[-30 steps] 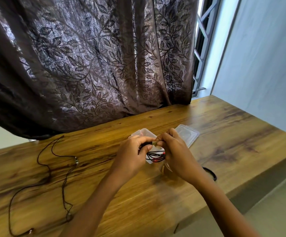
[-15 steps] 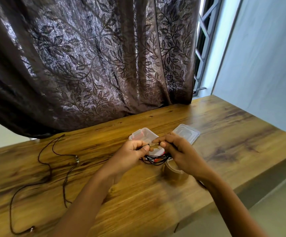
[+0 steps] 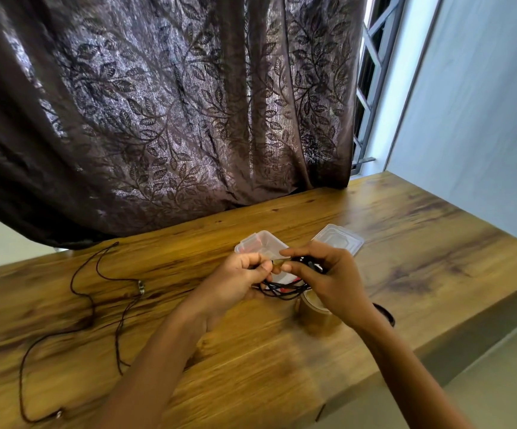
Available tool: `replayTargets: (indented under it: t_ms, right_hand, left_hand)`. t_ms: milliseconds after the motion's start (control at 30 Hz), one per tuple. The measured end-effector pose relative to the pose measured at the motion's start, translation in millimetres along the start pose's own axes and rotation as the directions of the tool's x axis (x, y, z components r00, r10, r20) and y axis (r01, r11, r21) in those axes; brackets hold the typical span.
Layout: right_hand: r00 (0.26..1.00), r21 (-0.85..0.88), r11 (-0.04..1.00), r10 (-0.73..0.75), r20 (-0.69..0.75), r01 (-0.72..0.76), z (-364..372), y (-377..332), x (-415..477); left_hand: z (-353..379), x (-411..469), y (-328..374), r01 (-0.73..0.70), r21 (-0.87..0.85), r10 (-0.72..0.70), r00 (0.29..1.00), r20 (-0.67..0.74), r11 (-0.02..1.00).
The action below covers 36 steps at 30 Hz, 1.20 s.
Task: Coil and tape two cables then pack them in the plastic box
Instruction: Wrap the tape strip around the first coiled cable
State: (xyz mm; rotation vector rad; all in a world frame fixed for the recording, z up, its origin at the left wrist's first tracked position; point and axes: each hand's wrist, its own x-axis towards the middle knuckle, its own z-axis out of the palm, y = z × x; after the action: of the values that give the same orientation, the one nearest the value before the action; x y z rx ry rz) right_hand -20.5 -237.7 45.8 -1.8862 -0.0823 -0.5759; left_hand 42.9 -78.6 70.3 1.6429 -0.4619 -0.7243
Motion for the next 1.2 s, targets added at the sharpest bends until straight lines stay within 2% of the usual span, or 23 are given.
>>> replayTargets:
  t_ms: [133,233,300,400,600,667,833,967,1100,1200]
  right_hand:
    - [1.000,0.005,1.000,0.017,-0.021,-0.017,2,-1,-1]
    - [0.993,0.131,0.987,0.103,-0.057,-0.095,5,-1,-3]
    - [0.976,0.247,0.951,0.206,-0.064,-0.185,8,-1,-4]
    - [0.943,0.328,0.897,0.329,-0.055,-0.294,10,-1,-4]
    - [0.865,0.453,0.776,0.501,-0.022,-0.438,15,0,-3]
    - [0.843,0.479,0.736,0.538,0.014,-0.478,16,4,-5]
    - [0.785,0.471,0.683,0.619,0.034,-0.559,24,28,-12]
    - [0.746,0.332,0.700,0.666,0.015,-0.632,35,57,-23]
    - [0.694,0.125,0.701,0.713,-0.104,-0.702,51,86,-36]
    - [0.668,0.028,0.684,0.720,-0.191,-0.729,63,97,-41]
  left_hand:
    - [-1,-1,-2,-0.028,0.041,0.028,1.000,-0.008,0.999]
    - [0,0,-3,-0.106,0.152,0.115,0.992,-0.058,0.983]
    - [3,1,-5,-0.164,0.218,0.185,0.979,-0.080,0.962]
    - [7,3,-12,-0.210,0.350,0.270,0.954,-0.131,0.913]
    - [13,8,-24,-0.209,0.416,0.329,0.913,-0.242,0.885]
    - [13,10,-28,-0.179,0.379,0.296,0.914,-0.276,0.908]
    - [8,20,-54,-0.043,0.182,0.102,0.938,-0.332,0.982]
    - [4,31,-92,0.098,0.085,-0.062,0.932,-0.358,0.992]
    - [8,41,-129,0.205,-0.009,-0.190,0.890,-0.415,0.979]
    - [13,49,-148,0.254,-0.017,-0.232,0.851,-0.472,0.967]
